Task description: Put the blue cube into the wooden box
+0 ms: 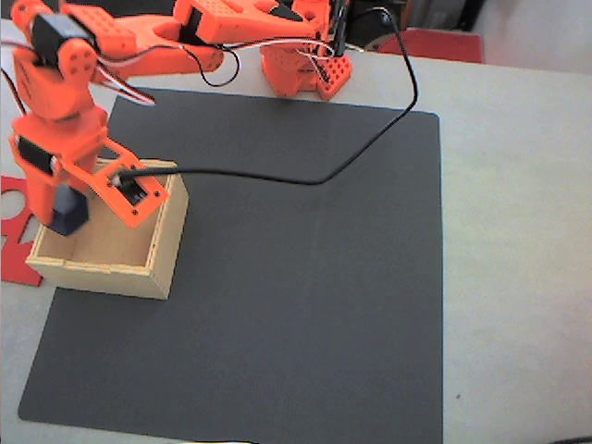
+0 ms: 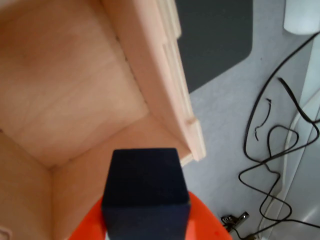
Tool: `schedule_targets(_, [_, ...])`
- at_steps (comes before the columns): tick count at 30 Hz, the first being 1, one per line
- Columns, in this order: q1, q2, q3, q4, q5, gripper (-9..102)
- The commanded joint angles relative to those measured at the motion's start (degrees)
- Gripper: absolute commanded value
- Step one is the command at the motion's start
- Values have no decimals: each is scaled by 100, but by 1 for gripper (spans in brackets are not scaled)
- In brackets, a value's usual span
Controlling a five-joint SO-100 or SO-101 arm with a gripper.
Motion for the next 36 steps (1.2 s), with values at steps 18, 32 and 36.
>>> schedule_targets(18, [-659,-958,-308,62,439,18])
schedule_targets(32, [-721,967,299,88,519,0])
schedule_targets(36, [-905,2584,905,88,545,0])
